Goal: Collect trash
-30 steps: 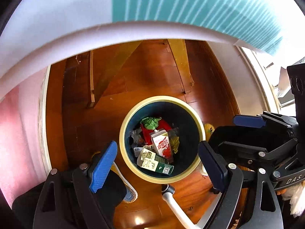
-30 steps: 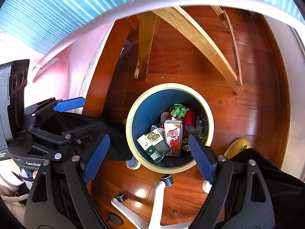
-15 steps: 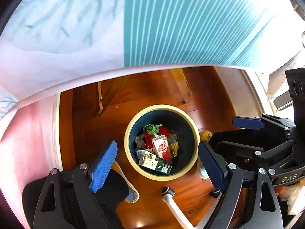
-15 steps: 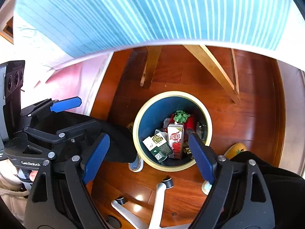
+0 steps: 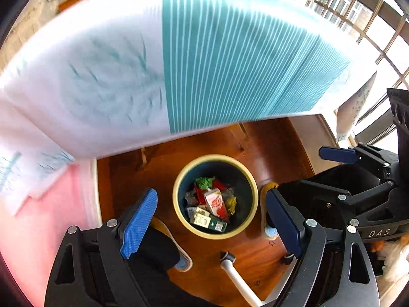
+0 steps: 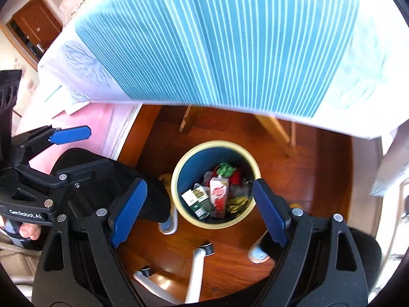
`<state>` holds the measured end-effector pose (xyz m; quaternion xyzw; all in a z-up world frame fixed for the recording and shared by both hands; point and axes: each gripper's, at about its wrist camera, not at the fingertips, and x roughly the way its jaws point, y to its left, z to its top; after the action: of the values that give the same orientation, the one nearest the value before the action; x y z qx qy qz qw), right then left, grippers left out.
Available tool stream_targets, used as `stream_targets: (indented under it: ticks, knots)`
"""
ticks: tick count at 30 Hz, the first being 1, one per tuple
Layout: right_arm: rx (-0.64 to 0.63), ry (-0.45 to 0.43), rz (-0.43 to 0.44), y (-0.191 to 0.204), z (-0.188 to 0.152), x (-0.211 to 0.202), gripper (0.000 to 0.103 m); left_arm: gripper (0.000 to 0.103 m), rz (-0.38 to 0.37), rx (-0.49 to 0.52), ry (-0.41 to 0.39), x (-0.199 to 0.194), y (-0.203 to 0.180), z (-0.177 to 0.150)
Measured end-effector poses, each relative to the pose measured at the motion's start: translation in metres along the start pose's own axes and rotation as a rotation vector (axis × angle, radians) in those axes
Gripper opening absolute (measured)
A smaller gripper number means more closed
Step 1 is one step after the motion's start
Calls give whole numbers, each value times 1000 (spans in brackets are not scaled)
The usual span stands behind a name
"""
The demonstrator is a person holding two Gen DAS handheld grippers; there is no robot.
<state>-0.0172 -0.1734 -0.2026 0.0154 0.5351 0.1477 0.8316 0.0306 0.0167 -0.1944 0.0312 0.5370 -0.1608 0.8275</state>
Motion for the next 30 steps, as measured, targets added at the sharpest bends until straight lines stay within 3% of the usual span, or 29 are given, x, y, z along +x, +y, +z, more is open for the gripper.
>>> stream_targets:
  ticks: [8, 20, 30]
  knots:
    - [-36, -95, -69, 16, 36, -74, 83, 88, 38, -21, -116, -76, -10, 28]
    - [30, -305, -41, 23, 83, -187, 83, 88, 137, -68, -286, -174, -31, 76]
    - [22, -434, -30, 41, 95, -250, 83, 88, 198, -135, -404, -237, -42, 94]
